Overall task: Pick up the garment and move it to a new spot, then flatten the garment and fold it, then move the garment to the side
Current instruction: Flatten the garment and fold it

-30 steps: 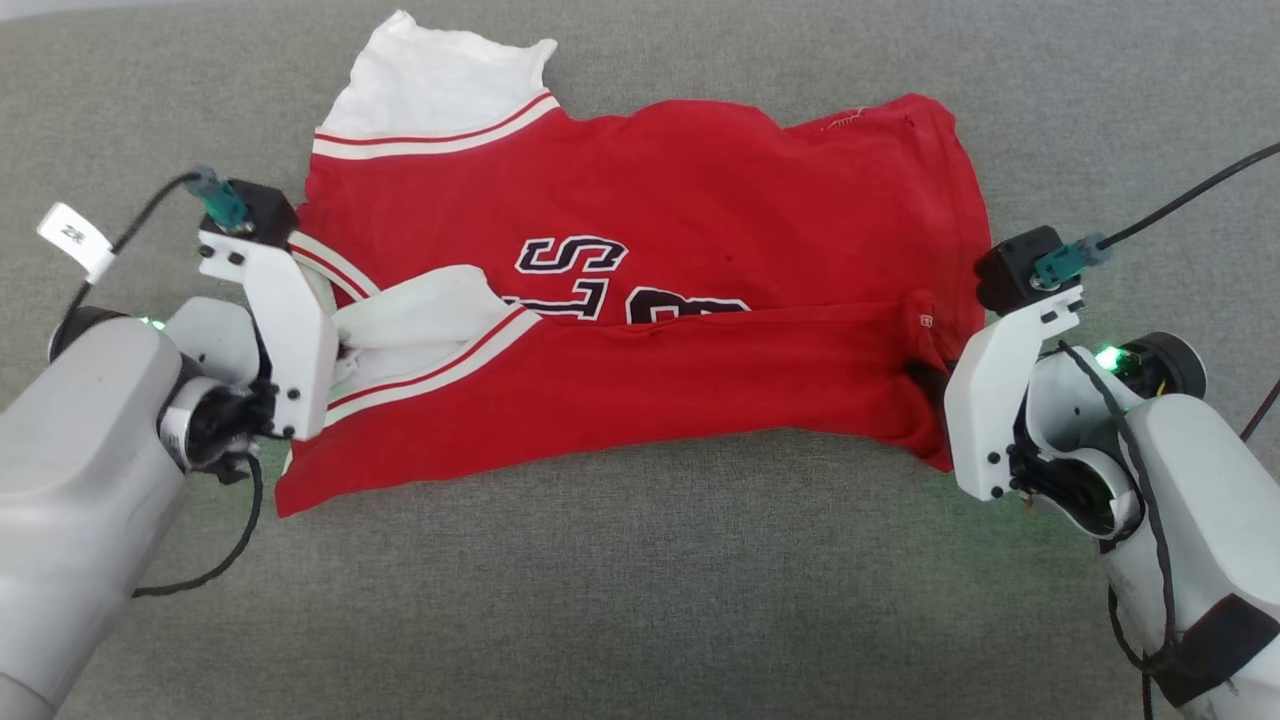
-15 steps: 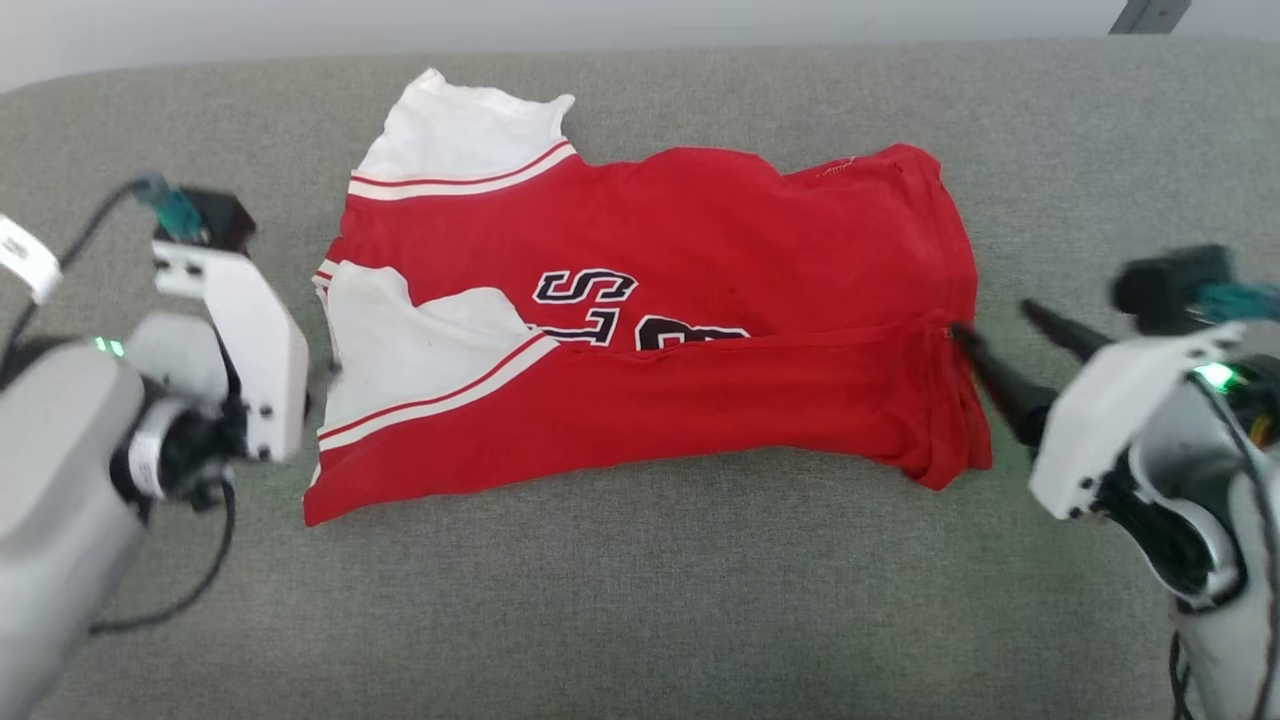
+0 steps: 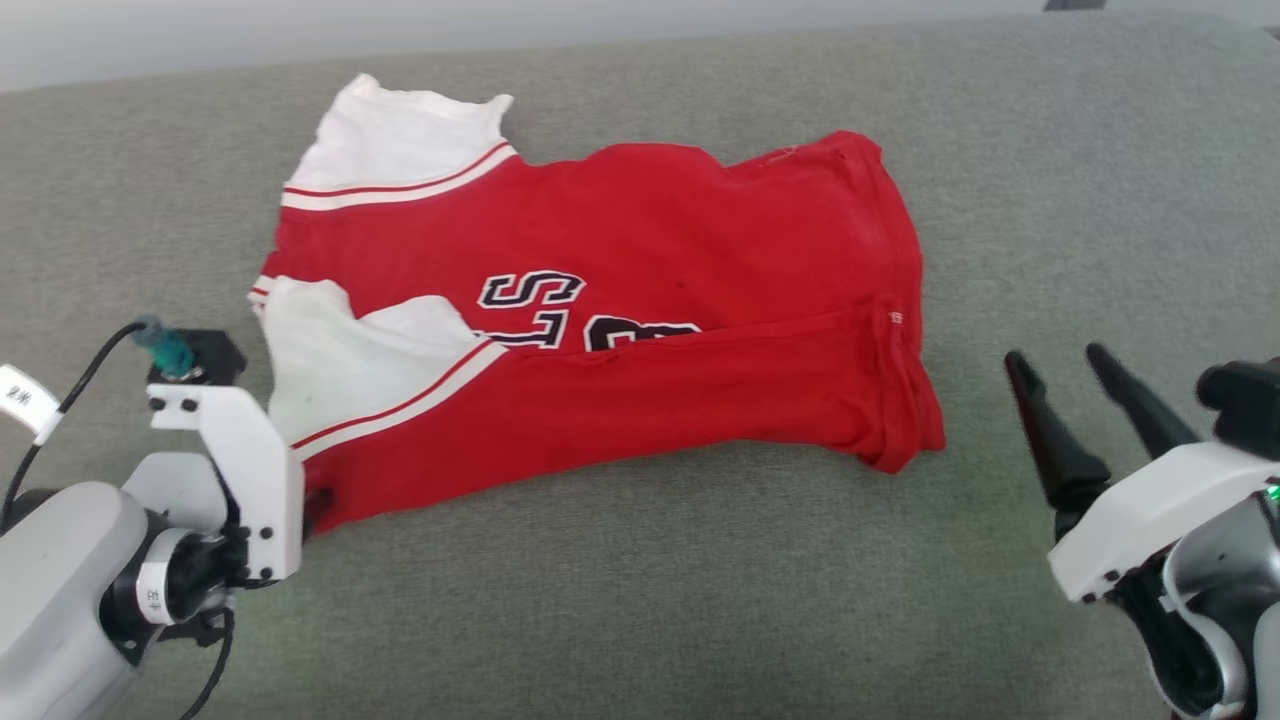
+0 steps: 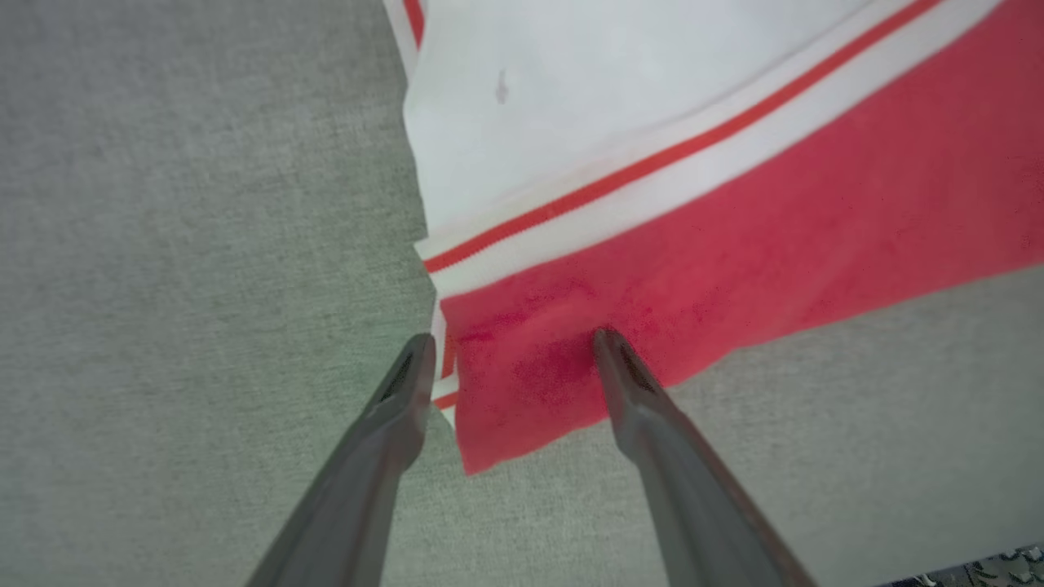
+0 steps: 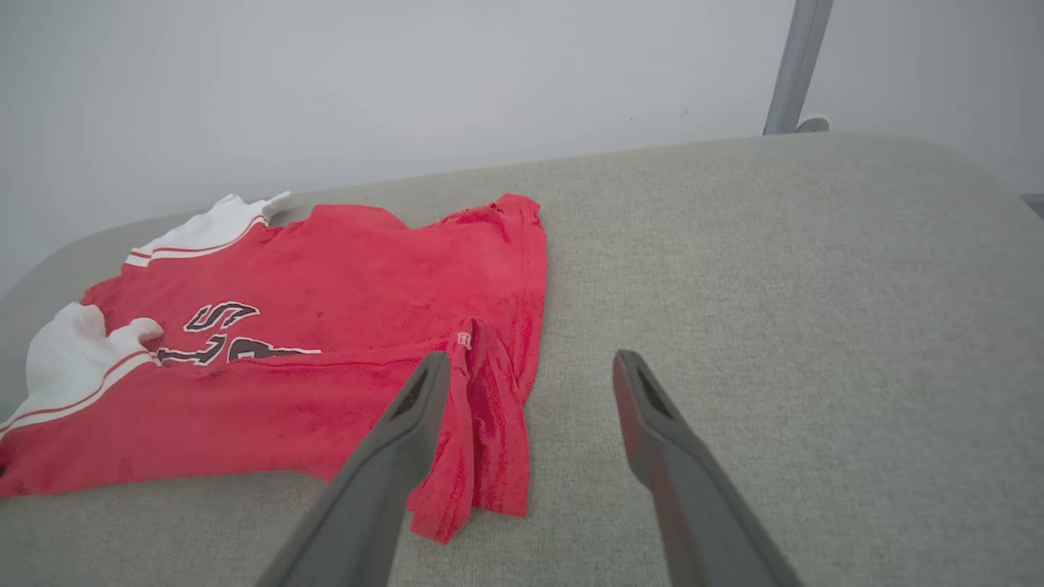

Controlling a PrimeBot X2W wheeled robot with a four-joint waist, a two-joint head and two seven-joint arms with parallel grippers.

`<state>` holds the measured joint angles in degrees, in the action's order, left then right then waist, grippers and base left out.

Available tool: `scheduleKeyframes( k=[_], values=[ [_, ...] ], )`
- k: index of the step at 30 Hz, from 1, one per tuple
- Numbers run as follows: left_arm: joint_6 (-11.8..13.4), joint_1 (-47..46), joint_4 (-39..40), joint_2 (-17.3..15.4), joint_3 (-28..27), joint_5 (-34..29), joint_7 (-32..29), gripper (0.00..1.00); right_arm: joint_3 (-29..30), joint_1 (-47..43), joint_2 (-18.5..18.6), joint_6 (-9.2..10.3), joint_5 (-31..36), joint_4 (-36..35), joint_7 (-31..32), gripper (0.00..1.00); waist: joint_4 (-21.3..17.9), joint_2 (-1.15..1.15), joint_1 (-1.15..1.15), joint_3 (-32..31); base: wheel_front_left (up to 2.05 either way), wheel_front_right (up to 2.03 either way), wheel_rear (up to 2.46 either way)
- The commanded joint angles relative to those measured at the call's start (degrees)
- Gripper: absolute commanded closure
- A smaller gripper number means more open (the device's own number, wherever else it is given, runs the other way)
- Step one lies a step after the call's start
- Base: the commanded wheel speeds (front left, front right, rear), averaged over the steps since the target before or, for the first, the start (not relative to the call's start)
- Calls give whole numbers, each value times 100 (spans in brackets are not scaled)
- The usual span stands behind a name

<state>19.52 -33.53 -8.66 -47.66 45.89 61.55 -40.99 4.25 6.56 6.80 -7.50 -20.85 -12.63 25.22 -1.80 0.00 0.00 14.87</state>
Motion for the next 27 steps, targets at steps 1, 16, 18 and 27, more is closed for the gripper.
scheduleKeyframes(
  k=[1, 16, 18, 27],
  values=[
    [19, 91, -93, 2, -27, 54, 37, 0, 1, -44, -48, 4, -27, -20, 62, 0, -85, 0, 0, 55, 0, 0, 0],
    [-615, -161, -1563, 832, 136, 221, 143, 100, -418, 640, 8, 4, -103, 731, 1486, 0, -150, 0, 0, 408, 0, 0, 0],
    [-701, -273, -1682, 901, 150, 180, 176, 100, -450, 858, -17, 4, -41, 982, 1683, 0, -99, 0, 0, 451, 0, 0, 0],
    [-983, -628, -2054, 1216, 240, 63, 269, 100, -724, 1668, 23, 4, 470, 2241, 2387, 0, 147, 0, 0, 571, 0, 0, 0]
  ],
)
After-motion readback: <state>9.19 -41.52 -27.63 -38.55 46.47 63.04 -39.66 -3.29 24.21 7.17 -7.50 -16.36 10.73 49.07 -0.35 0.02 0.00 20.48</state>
